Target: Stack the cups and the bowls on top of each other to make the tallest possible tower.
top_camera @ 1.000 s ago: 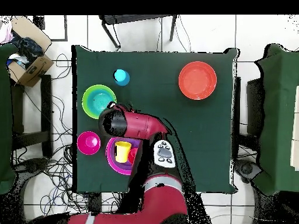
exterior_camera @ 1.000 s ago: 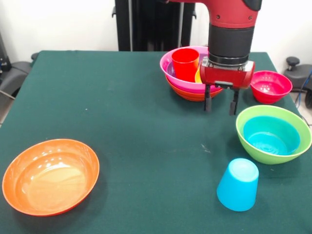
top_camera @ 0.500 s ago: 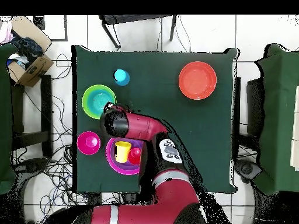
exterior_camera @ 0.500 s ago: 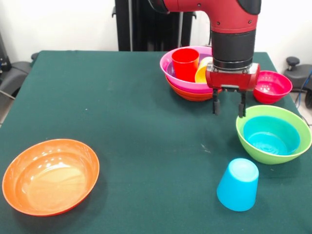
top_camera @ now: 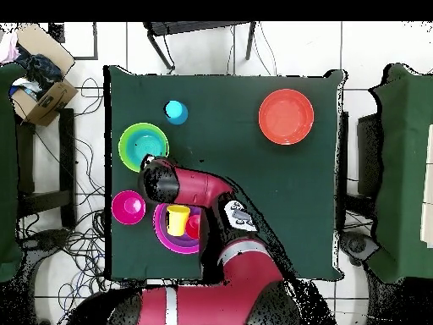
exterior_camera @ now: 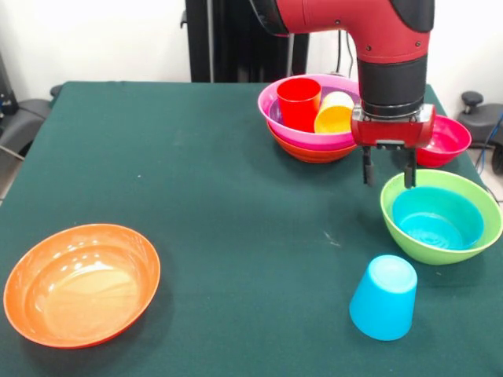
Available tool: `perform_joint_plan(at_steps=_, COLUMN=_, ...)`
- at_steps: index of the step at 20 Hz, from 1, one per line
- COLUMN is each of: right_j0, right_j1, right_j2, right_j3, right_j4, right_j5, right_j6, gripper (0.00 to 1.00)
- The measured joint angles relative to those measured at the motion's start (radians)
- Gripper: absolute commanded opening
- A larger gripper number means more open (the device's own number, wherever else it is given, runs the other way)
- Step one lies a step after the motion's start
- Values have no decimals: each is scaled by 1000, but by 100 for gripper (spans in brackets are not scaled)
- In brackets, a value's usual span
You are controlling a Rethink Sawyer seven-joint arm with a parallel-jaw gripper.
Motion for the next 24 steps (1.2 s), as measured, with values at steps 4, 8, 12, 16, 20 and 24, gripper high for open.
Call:
perform_joint_plan(at_steps=4, right_j0=6, right_j1=27, right_j2=0, right_j3=0, right_j4=0, right_j5=0, right_j6=0, gripper=100)
perform_joint_plan(at_steps=8, right_j0=14, right_j1=49, right_j2=-1, right_j3=0, right_j4=0, right_j5=0, right_j6=0, gripper=100)
perform_joint_plan(at_steps=12, right_j0=33, right_j1=61, right_j2=-8, right_j3=0, right_j4=0, right_j5=0, right_j6=0, gripper=100)
perform_joint_plan(at_steps=16, right_j0=49, right_j1=73, right_j2=-8, right_j3=0, right_j4=0, right_j5=-1, right_j6=0, gripper=100)
perform_joint_plan(at_steps=20, right_j0=53, right_j1=84, right_j2=-7, right_j3=0, right_j4=0, right_j5=0, right_j6=0, gripper=100)
perform_joint_plan(at_steps=24, right_j0=53, right_j1=93, right_j2=-8, right_j3=0, right_j4=1, right_j5=-3, right_j6=0, gripper=100)
